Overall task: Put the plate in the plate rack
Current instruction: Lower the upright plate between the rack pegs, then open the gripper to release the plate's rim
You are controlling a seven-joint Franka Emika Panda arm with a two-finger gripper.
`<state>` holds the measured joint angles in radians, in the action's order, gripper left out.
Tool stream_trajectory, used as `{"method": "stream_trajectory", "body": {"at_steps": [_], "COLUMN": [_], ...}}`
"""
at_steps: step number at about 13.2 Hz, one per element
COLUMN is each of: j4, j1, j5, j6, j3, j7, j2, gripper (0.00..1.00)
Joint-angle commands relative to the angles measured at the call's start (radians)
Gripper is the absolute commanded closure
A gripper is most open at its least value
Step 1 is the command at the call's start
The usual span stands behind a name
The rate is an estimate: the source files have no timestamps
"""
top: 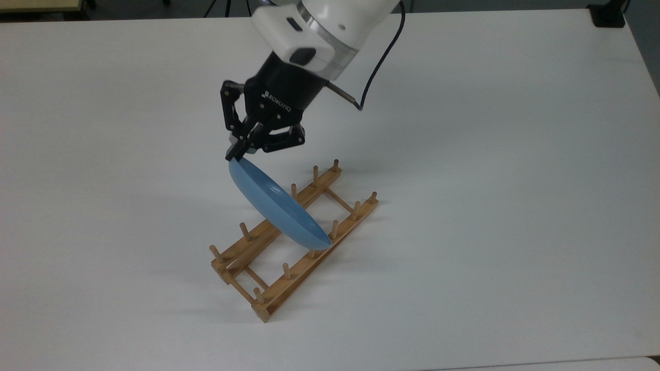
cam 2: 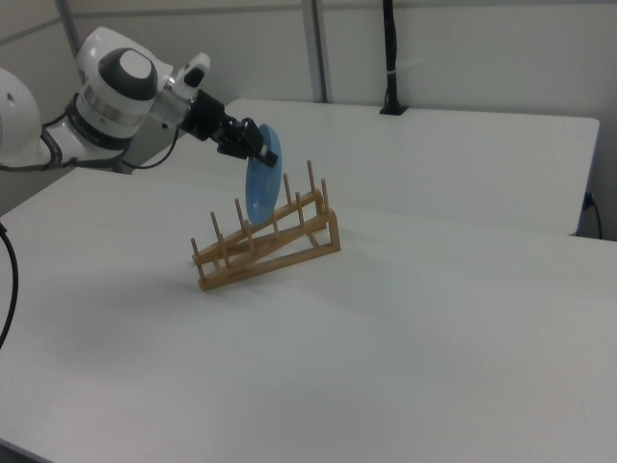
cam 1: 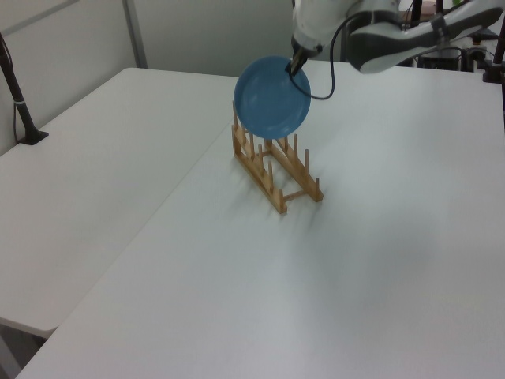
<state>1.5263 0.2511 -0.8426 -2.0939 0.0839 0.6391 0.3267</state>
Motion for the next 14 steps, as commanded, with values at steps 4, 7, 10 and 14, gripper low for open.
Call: {"method": "stream_trajectory", "body": {"at_steps": [4, 7, 10, 14], "j4": [0.071, 0.048, 0.022, 0.023], "j1": [0.040, 0.043, 0.039, 0.031], "j5": [-0.029, -0.020, 0.087, 0.290], "j6": [-0.021, -0.018, -0.017, -0.005], "j3": [0.007, 0.007, 0.005, 0.007], "j7": [0.037, 0.040, 0.033, -0.036], "j2": [0.003, -0.006, -0.037, -0.106], "gripper": [0.34, 0.00, 0.00, 0.00]}}
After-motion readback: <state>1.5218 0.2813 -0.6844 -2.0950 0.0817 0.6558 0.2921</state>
